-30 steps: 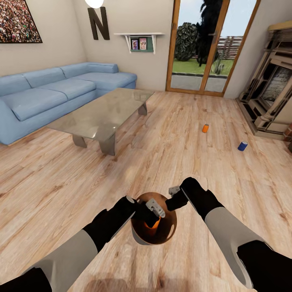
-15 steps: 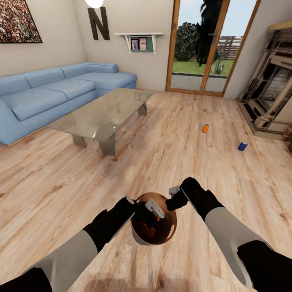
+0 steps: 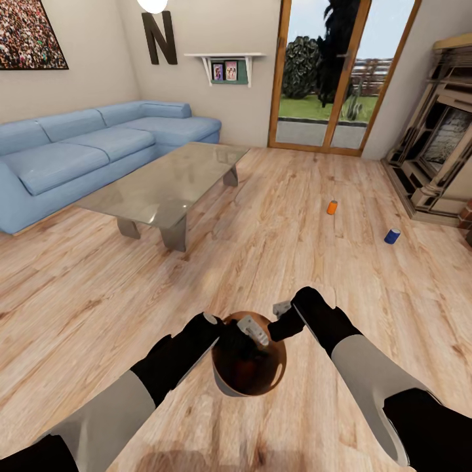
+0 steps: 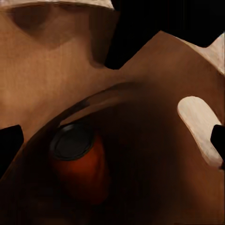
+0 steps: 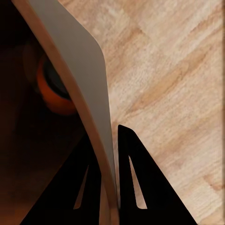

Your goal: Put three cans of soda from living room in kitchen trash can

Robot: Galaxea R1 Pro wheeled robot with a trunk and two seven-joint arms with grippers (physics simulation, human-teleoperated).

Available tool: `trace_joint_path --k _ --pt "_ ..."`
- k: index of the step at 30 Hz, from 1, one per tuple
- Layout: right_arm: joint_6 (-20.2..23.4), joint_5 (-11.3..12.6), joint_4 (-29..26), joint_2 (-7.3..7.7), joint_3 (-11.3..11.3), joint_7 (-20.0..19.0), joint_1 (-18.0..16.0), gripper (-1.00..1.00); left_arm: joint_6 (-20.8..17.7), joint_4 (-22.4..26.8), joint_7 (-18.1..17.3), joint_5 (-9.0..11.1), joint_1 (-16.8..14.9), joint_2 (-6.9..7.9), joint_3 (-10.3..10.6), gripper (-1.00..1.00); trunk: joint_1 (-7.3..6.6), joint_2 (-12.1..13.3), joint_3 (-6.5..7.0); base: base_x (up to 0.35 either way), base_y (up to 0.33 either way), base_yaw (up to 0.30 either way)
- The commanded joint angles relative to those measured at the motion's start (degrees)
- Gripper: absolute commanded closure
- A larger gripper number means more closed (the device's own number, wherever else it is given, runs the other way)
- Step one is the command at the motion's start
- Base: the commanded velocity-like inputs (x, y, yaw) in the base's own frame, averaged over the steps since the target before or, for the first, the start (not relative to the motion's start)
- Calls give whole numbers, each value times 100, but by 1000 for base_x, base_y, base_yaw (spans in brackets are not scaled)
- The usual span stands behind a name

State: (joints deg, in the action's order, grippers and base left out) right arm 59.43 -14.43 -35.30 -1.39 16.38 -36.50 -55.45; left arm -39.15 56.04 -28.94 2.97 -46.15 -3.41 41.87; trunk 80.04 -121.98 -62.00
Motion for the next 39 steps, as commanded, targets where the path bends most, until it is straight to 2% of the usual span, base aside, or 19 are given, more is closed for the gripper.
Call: trace_joint_path --k 1,4,13,15,18,20,22,23,25,26,28,31,32,34,35,36,37,38,39 --pt "57 208 2 -2 -11 -32 2 100 -176 382 -3 -4 0 30 -9 -100 0 0 0 0 0 0" --pt "57 207 3 -1 -12 -32 0 100 -418 851 -10 3 4 164 -16 -100 0 0 0 0 0 0" --pt "57 204 3 -1 -5 -32 -1 100 -1100 2244 -15 57 4 752 -119 -100 0 0 0 0 0 0" --pt "57 204 1 -1 -4 -32 -1 100 -1308 2580 -17 68 4 896 -364 -100 0 0 0 0 0 0" --pt "57 204 3 -1 1 -32 -1 100 -1550 2953 -82 72 7 1065 -897 -100 0 0 0 0 0 0" --pt "57 204 2 4 3 -32 -1 100 -1593 3024 -105 72 8 1178 -1039 -100 0 0 0 0 0 0" --pt "57 204 2 24 3 -32 -1 100 -1607 3084 -131 74 9 1409 -1215 -100 0 0 0 0 0 0" --pt "57 204 -1 49 0 -32 -1 100 -1600 3107 -155 74 11 1657 -1490 -100 0 0 0 0 0 0" --pt "57 204 -2 73 -5 -32 -1 100 -1587 3106 -186 77 74 1878 -1804 -100 0 0 0 0 0 0" --pt "57 206 -2 116 -8 -32 0 100 -1526 3103 -200 79 184 1979 -1987 -100 0 0 0 0 0 0" --pt "57 208 -3 186 -11 -32 3 100 -1366 3093 -202 63 353 2045 -2142 -100 0 0 0 0 0 0" --pt "57 217 3 443 -58 -32 6 100 -506 2851 -163 35 1044 2118 -2402 -100 0 0 0 0 0 0" --pt "57 227 17 585 -70 -34 7 100 -79 2611 -151 36 1306 2123 -2581 -100 0 0 0 0 0 0" --pt "57 243 53 724 -81 -37 7 100 306 2337 -148 36 1490 2117 -2840 -100 0 0 0 0 0 0" --pt "57 254 103 860 -88 -38 7 100 623 2050 -148 38 1612 2107 -3123 -100 0 0 0 0 0 0" --pt "57 258 127 930 -90 -39 7 100 764 1905 -147 40 1657 2104 -3256 -100 0 0 0 0 0 0" --pt "57 264 169 1069 -91 -46 10 100 1037 1612 -145 40 1725 2096 -3471 -100 0 0 0 0 0 0" --pt "57 275 212 1327 -98 -64 27 100 1590 1001 -137 45 1796 2082 -3703 -100 0 0 0 0 0 0" --pt "57 277 219 1379 -109 -65 31 100 1721 852 -135 47 1806 2080 -3737 -100 0 0 0 0 0 0"
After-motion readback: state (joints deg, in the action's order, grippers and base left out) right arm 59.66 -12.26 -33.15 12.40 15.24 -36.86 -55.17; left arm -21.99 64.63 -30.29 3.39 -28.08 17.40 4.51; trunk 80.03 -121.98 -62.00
